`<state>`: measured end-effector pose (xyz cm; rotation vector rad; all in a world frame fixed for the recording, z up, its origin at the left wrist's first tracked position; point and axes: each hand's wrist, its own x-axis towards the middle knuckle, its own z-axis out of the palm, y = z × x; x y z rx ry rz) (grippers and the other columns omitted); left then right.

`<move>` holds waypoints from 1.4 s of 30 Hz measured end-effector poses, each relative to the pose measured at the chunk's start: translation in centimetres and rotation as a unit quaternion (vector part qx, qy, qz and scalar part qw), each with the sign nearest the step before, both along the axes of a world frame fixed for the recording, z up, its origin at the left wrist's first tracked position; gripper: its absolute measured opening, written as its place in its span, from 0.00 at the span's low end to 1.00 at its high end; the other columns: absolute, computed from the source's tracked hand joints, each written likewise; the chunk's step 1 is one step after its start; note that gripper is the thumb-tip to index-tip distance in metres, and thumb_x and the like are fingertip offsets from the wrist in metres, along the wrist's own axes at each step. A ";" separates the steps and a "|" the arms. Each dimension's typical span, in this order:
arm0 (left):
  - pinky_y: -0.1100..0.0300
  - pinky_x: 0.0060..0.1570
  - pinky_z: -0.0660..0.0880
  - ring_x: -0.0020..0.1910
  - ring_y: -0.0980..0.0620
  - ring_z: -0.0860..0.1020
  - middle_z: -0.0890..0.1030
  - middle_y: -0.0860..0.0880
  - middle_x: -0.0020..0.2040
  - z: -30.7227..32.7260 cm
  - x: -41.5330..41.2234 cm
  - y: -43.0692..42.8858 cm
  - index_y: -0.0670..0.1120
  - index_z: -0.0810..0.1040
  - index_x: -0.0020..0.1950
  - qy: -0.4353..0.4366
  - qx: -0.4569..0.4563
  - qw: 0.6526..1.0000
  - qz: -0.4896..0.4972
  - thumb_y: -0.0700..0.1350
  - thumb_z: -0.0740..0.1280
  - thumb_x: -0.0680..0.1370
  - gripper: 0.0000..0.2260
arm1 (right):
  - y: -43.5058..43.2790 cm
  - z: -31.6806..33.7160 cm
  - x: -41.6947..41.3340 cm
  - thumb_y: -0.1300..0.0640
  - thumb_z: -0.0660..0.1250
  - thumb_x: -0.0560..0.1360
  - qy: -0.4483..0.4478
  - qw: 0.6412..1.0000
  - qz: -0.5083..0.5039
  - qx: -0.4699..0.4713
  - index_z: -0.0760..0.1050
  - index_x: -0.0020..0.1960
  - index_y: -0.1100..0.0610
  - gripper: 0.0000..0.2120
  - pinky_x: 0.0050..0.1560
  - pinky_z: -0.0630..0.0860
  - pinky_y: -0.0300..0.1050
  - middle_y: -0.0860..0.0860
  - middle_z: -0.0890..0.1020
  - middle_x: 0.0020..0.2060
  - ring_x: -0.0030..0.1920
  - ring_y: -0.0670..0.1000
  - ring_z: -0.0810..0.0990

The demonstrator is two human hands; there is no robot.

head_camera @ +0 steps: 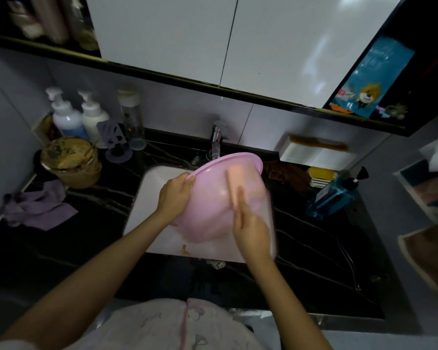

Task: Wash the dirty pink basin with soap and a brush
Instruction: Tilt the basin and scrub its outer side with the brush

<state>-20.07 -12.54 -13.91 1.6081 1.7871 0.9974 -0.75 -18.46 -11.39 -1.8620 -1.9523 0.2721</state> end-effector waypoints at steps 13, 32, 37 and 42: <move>0.52 0.41 0.69 0.47 0.37 0.77 0.80 0.37 0.47 -0.1 -1.1 1.0 0.40 0.73 0.50 0.071 -0.007 0.997 0.011 0.48 0.54 0.82 0.14 | -1.8 -2.1 -1.6 0.53 0.53 0.82 0.211 0.974 -0.071 -0.027 0.51 0.76 0.44 0.24 0.34 0.66 0.41 0.52 0.74 0.31 0.30 0.48 0.71; 0.51 0.44 0.70 0.49 0.36 0.77 0.80 0.36 0.50 -0.2 -1.9 2.1 0.39 0.74 0.55 0.149 -0.039 0.987 -0.034 0.48 0.54 0.82 0.15 | -1.4 0.2 -7.0 0.50 0.46 0.82 0.454 0.836 -0.172 -0.254 0.51 0.71 0.56 0.20 0.40 0.75 0.50 0.55 0.69 0.29 0.32 0.57 0.73; 0.50 0.48 0.72 0.51 0.37 0.77 0.80 0.38 0.52 -0.1 -2.3 2.7 0.41 0.75 0.56 0.157 -0.055 0.984 -0.069 0.50 0.53 0.82 0.17 | 3.4 -0.7 -5.0 0.55 0.52 0.82 0.446 0.810 -0.267 -0.273 0.37 0.77 0.55 0.31 0.52 0.77 0.55 0.62 0.79 0.46 0.45 0.60 0.77; 0.49 0.52 0.73 0.54 0.38 0.76 0.80 0.38 0.55 -0.3 -2.8 3.3 0.42 0.75 0.59 0.162 -0.075 0.982 -0.059 0.52 0.51 0.82 0.18 | -3.0 1.9 -8.5 0.64 0.55 0.80 0.422 0.857 -0.119 -0.272 0.50 0.74 0.62 0.26 0.52 0.68 0.36 0.61 0.71 0.65 0.56 0.57 0.76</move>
